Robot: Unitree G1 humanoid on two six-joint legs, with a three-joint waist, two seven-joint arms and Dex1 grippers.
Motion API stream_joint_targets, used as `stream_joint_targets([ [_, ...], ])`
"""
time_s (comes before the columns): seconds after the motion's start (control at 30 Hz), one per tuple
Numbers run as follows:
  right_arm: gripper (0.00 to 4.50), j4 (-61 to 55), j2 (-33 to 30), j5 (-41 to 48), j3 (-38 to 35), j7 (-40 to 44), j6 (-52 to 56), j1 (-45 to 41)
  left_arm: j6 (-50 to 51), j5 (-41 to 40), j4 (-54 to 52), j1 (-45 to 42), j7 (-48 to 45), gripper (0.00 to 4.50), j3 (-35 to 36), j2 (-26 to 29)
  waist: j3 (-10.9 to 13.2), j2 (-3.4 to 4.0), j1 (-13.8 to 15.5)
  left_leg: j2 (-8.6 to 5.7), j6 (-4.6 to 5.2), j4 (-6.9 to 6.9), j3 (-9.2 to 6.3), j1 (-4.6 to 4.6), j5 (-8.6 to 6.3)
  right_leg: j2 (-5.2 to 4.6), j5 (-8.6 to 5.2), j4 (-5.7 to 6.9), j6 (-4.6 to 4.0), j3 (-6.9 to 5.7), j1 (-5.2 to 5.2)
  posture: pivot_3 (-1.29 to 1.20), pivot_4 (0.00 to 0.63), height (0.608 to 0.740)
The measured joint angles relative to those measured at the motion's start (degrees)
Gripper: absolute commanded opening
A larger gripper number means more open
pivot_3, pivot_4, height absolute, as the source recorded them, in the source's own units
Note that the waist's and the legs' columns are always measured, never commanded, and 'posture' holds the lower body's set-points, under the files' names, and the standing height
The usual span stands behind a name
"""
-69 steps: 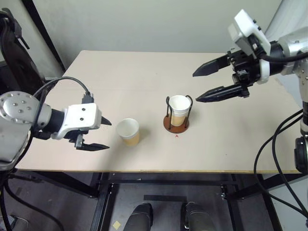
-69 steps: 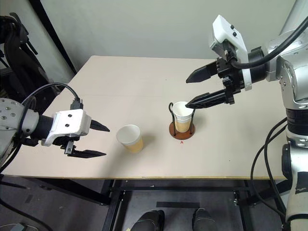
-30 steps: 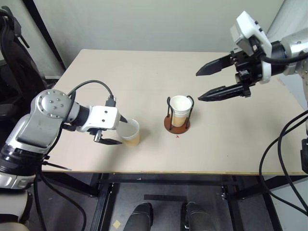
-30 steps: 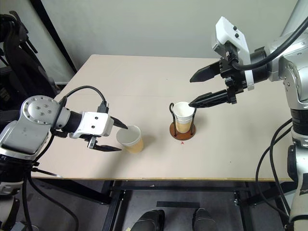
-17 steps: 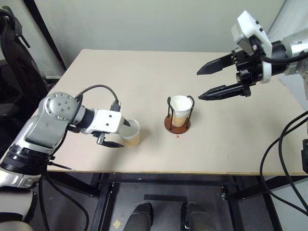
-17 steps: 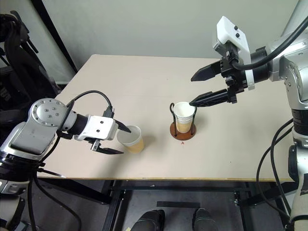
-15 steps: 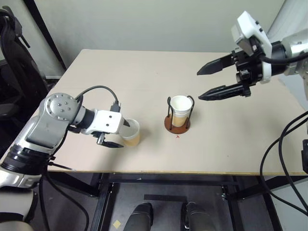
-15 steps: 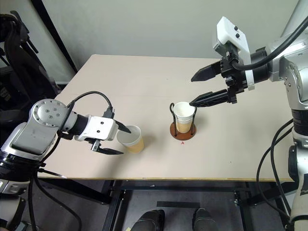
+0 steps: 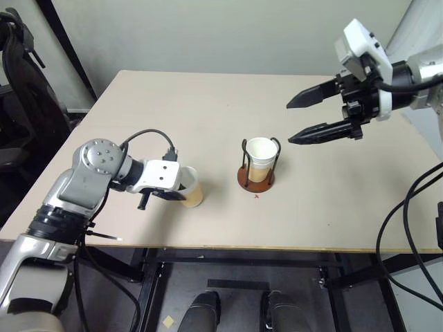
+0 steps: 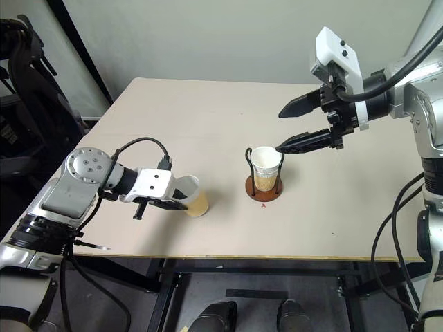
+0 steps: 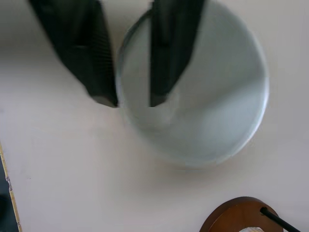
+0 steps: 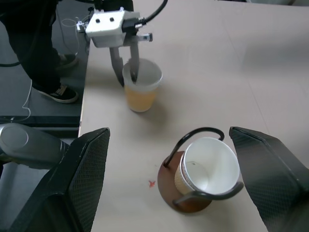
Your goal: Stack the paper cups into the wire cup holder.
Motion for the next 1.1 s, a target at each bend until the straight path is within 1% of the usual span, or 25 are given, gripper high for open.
stream_joint_targets([
  [0.1, 4.12, 5.46, 0.01, -0.85, 0.13, 1.17, -2.52, -0.04, 4.78, -3.94, -0.41, -2.32, -3.79, 0.05, 0.05, 0.05, -0.01, -0.01, 0.05, 0.0, 0.03, 0.02, -0.01, -0.01, 0.02, 0.0, 0.02, 0.0, 0.02, -0.02, 0.03, 0.0, 0.15, 0.74],
  [0.2, 4.12, 9.8, 0.05, -2.3, 1.16, 2.29, -5.22, -0.09, 8.94, -8.51, -1.9, -3.9, -4.29, 0.05, 0.15, 1.02, 0.0, -0.01, 0.05, 0.0, 0.04, 0.03, 0.0, -0.01, 0.03, -0.02, 0.05, 0.0, 0.08, -0.02, 0.03, 0.0, 0.15, 0.74],
  [0.33, 4.12, 13.99, 0.43, -4.34, 1.6, 4.07, -11.22, -0.08, 13.7, -13.94, -3.24, -7.81, -4.51, 0.05, -0.13, 3.66, 0.0, -0.01, 0.05, 0.01, 0.04, 0.02, 0.0, 0.0, 0.03, -0.01, 0.05, 0.0, 0.12, -0.05, 0.02, 0.0, 0.15, 0.74],
  [0.5, 4.12, 17.8, 1.41, -6.85, 1.82, 6.17, -18.82, -0.06, 19.71, -21.27, -3.44, -15.67, -4.63, 0.05, -1.87, 5.08, 0.0, -0.01, 0.06, 0.01, 0.06, 0.03, -0.01, -0.03, 0.04, -0.03, 0.05, -0.03, 0.13, -0.04, 0.05, 0.0, 0.15, 0.74],
  [0.57, 4.12, 18.64, 1.55, -7.48, 1.9, 6.67, -20.45, -0.04, 20.73, -22.76, -2.53, -18.45, -4.66, 0.05, -2.34, 5.29, 0.0, 0.0, 0.1, 0.0, 0.07, 0.04, 0.0, -0.04, 0.04, -0.03, 0.05, -0.05, 0.12, -0.04, 0.05, 0.0, 0.15, 0.74],
  [0.67, 4.12, 18.52, 1.4, -7.7, 2.1, 7.12, -20.75, 0.05, 21.21, -24.44, 2.06, -24.82, -4.68, 0.05, -4.84, 4.98, 0.0, 0.0, 0.13, -0.01, 0.09, 0.05, -0.01, -0.07, 0.06, -0.05, 0.04, -0.06, 0.13, -0.05, 0.06, 0.0, 0.15, 0.74],
  [0.83, 4.12, 14.94, 0.48, -7.0, 2.04, 7.2, -18.31, 1.8, 19.79, -25.29, 13.96, -36.78, -4.74, 0.05, -9.83, 0.28, 0.0, 0.0, 0.35, -0.06, 0.16, 0.05, -0.02, -0.22, 0.06, -0.07, 0.03, -0.29, 0.25, -0.04, 0.08, 0.0, 0.15, 0.74],
  [0.97, 4.12, 10.59, -0.6, -6.05, 1.27, 6.96, -15.36, 3.39, 17.3, -25.47, 21.76, -41.33, -4.74, 0.05, -12.75, -2.48, 0.01, 0.01, 0.35, -0.06, 0.29, 0.04, 0.0, -0.4, -0.02, -0.1, 0.14, -0.66, 0.64, -0.05, 0.1, 0.0, 0.15, 0.74],
  [1.1, 4.12, 3.26, -2.44, -3.61, -1.61, 5.01, -10.0, 5.59, 13.59, -24.61, 31.29, -46.55, -4.74, 0.05, -15.71, -8.71, 0.04, 0.04, 0.55, -0.09, 0.51, 0.36, 0.01, -0.92, -0.15, -0.15, 0.22, -0.91, 1.02, -0.07, -0.08, 0.0, 0.15, 0.74],
])
